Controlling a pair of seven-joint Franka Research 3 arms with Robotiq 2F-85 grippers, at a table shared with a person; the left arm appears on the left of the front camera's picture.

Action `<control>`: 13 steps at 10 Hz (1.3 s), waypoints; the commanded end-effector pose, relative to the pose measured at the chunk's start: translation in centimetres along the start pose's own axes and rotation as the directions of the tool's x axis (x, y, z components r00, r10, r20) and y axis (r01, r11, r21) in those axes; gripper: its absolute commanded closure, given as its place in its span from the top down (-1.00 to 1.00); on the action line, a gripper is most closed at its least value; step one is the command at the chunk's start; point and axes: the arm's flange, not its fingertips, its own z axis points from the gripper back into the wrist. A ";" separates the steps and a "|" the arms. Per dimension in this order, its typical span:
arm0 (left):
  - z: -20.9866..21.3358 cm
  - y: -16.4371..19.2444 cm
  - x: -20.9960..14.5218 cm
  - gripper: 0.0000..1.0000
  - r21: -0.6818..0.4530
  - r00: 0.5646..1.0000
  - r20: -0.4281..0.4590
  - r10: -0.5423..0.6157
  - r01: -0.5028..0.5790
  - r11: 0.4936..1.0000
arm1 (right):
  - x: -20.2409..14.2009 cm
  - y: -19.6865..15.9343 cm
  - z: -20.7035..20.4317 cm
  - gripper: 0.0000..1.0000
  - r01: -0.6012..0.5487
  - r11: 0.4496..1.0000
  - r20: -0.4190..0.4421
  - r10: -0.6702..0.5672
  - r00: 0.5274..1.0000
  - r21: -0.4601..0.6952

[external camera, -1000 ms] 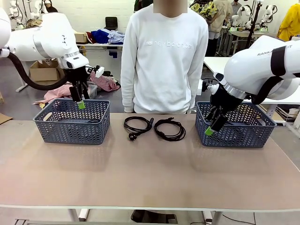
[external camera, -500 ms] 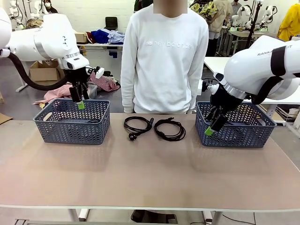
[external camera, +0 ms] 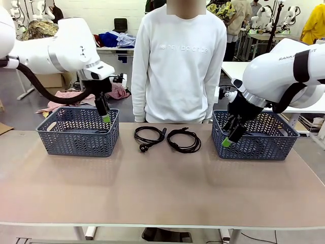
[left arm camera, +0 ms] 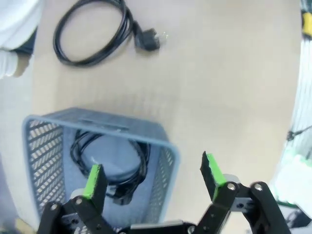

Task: Organize the cables according to human instructions.
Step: Pick up a bundle of cables and place it in the basket indicated by the human.

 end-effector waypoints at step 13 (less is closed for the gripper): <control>-3.8 -10.2 4.0 1.00 -0.008 0.987 0.154 0.046 -0.046 0.999 | 0.2 0.0 0.2 1.00 0.010 1.000 -0.010 -0.010 1.000 -0.009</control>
